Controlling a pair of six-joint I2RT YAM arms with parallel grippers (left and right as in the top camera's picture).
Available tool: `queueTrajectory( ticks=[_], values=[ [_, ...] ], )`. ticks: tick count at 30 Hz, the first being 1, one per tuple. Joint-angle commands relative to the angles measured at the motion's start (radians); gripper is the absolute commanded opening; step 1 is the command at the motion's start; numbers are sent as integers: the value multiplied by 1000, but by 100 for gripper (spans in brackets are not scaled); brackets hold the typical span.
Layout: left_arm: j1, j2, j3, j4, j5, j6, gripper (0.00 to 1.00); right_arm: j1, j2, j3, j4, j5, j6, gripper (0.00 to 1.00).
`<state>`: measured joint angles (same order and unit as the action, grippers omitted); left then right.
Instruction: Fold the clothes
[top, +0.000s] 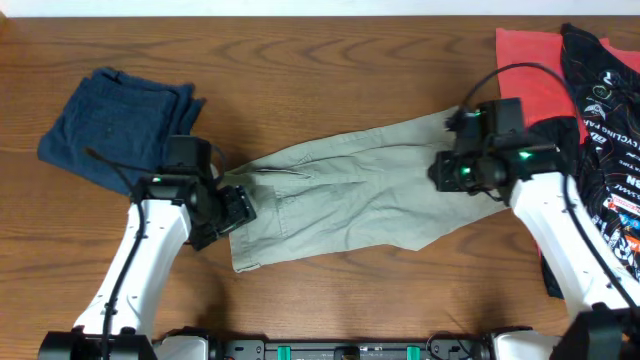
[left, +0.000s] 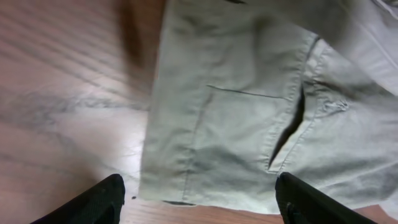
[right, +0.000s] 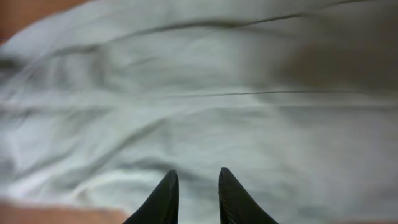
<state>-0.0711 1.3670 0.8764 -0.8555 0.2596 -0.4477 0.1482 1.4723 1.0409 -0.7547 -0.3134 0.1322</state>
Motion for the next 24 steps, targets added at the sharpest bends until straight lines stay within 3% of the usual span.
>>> queueTrajectory(
  ticks=[1,15,24],
  values=[
    [-53,27,8,19,-5,2,79,64,61,2,-1,-114,-105,21],
    [-210,265,8,129,-6,2,79,161,349,2,208,-100,-76,22],
    [-211,353,8,157,-6,2,79,161,391,3,476,48,74,27]
  ],
)
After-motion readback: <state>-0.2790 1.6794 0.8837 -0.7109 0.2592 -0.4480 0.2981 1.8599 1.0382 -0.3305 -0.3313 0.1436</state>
